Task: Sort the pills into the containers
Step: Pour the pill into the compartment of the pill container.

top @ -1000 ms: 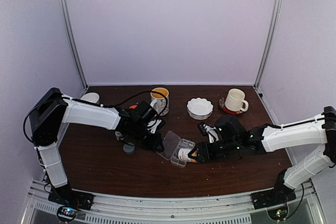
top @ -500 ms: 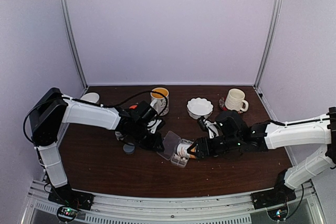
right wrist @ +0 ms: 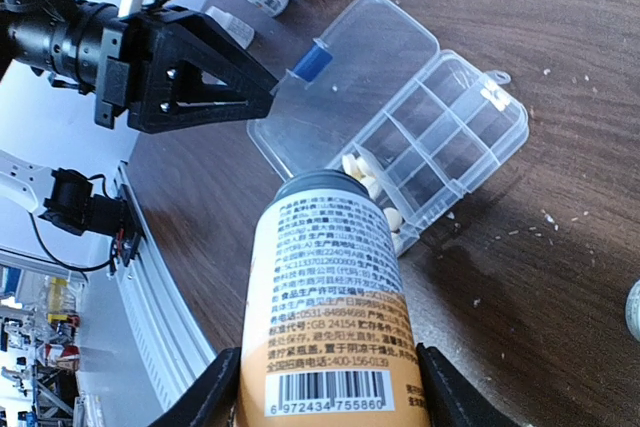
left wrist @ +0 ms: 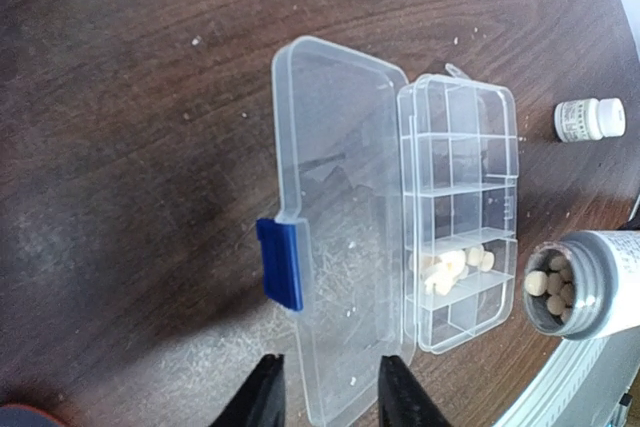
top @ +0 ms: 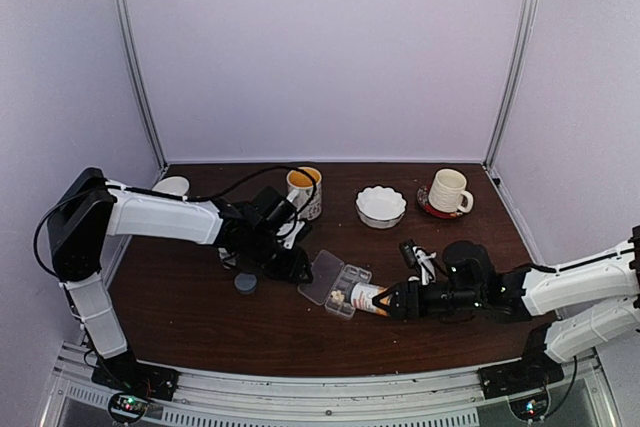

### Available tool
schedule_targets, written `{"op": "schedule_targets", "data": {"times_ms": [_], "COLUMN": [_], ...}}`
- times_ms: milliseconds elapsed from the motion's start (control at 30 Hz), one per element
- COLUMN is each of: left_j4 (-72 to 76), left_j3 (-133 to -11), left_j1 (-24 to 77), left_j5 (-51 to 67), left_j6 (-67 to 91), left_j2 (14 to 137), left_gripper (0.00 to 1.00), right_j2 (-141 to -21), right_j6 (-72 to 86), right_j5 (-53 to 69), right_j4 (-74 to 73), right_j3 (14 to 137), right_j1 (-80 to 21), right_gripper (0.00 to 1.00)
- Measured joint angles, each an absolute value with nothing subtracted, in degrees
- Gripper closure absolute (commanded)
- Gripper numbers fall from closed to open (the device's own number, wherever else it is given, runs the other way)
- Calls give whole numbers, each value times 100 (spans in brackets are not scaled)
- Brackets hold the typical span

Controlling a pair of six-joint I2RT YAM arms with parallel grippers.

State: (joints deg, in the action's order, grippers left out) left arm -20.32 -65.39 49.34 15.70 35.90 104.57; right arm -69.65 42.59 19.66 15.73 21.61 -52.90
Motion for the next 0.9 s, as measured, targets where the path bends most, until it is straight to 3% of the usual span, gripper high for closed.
{"op": "schedule_targets", "data": {"times_ms": [400, 800, 900], "left_j4": [-2620, -3610, -3741], "left_j3": [-6657, -6399, -6215], "left_j1": [4934, 4888, 4775], "left_j5": [1020, -73, -200], "left_j6": [3509, 3439, 3441], "left_j2": [9717, 8851, 8739], "left_gripper": [53, 38, 32], "right_j2": [-6023, -3046, -2871], "right_j6": [4342, 3518, 3245], "right_j5": [1925, 1330, 1304], "right_j4": [3330, 3782, 3675], "right_j3": [1267, 1288, 1645], "right_j1": [-5290, -5290, -5290], "right_gripper": [100, 100, 100]}}
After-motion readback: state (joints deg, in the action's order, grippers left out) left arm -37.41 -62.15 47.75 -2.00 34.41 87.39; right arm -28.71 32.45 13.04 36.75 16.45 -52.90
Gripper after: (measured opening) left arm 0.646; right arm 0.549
